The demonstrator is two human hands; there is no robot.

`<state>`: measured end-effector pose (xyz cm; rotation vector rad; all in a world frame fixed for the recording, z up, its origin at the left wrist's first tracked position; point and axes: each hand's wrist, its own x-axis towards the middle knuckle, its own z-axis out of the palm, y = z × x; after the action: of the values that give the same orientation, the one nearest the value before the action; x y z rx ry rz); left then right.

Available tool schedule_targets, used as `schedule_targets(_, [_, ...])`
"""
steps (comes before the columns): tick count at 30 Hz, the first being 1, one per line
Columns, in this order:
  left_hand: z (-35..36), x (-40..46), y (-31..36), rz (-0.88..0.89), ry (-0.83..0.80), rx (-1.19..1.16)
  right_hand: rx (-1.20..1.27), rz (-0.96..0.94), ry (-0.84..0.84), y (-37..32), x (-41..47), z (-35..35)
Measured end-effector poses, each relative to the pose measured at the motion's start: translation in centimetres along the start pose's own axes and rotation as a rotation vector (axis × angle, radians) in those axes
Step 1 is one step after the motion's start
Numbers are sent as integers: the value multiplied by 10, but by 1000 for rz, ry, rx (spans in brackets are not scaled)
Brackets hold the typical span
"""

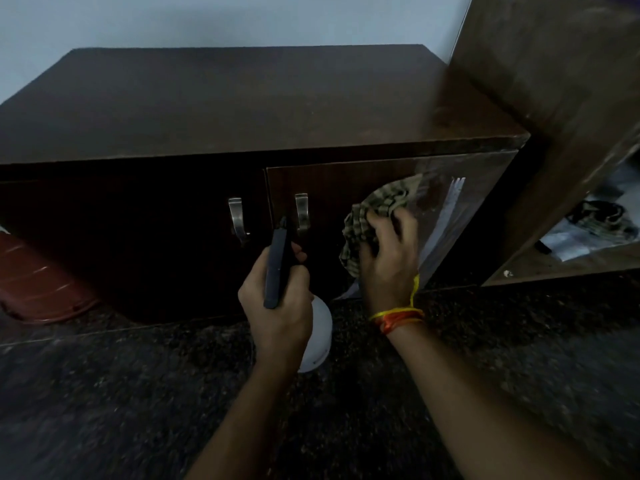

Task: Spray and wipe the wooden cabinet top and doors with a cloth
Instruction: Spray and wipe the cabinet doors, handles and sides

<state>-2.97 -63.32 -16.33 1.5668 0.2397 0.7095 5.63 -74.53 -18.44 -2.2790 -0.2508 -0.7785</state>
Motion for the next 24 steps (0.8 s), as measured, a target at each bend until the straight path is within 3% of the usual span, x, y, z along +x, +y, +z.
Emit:
schedule_targets(6, [0,4,-7,16,-1,4,120,109,98,-14,9,-5])
schedule_targets(9, [2,7,-7,30,-2,8,115,76,133,-13,7,-5])
schedule_targets(17, [3,4,-17,-7,3,-34,28,123,-27,25,-27,17])
schedule_targets(24, [0,1,-29,-22,23,-10,87,118,185,-5,-5,10])
